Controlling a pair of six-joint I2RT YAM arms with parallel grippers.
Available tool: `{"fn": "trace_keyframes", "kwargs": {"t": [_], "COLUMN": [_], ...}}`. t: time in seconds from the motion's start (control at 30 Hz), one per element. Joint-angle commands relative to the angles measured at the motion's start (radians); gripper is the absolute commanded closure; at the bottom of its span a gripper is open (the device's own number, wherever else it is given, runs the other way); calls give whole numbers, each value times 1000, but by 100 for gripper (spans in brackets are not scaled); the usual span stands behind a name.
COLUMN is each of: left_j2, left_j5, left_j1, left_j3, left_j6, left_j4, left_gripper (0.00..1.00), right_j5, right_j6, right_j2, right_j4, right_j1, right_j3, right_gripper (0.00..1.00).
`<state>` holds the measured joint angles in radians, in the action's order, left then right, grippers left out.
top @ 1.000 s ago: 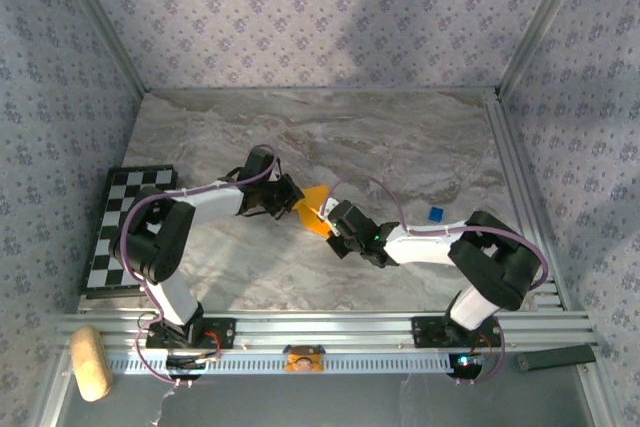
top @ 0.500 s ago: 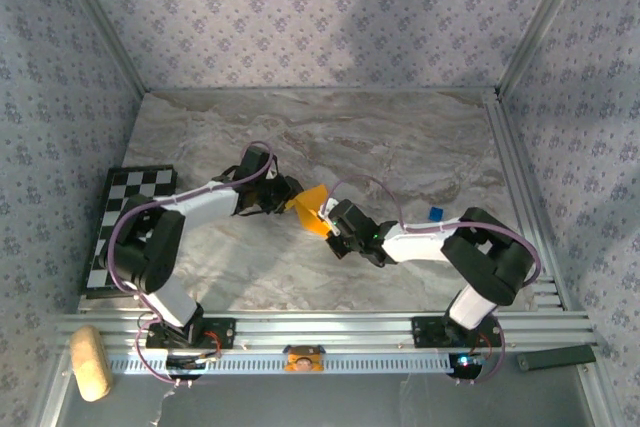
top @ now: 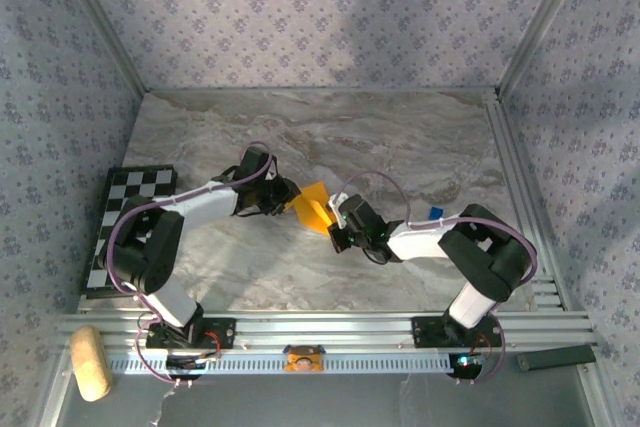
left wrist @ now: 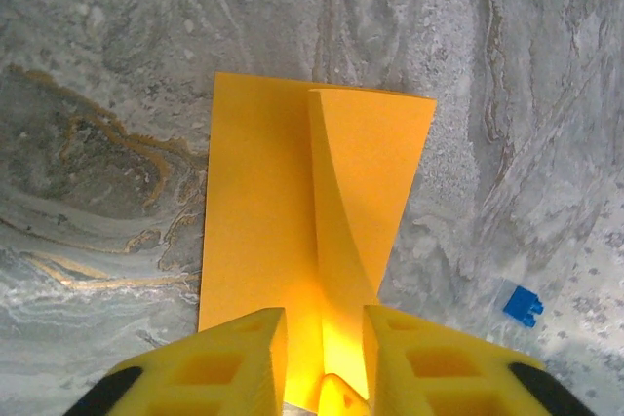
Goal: Fold a paper plane with a square sheet of paper (pick it up from the middle)
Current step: Fourth fold the wing at the center of the table.
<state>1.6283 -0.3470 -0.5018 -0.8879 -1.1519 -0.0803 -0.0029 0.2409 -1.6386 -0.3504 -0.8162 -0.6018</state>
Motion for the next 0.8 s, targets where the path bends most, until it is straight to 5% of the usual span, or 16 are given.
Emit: {"fn": "trace_keyframes", "kwargs": {"t": [0.0,0.77], "left_j2": [-27,141], "left_j5": [5,-130], "left_j1": [2,-58], "left_j3": [-20,-124], "left_j6": [4,54], "left_j4": [-19,79], "left_gripper": [80,95], "right_j5": [-95,-414], "right_j6": [82,315], "right_j2": [-30,-114], "right_j4": [-68,-146], "right_j1": [30,182], "right_j3": [36,35], "right_gripper": [97,97]}}
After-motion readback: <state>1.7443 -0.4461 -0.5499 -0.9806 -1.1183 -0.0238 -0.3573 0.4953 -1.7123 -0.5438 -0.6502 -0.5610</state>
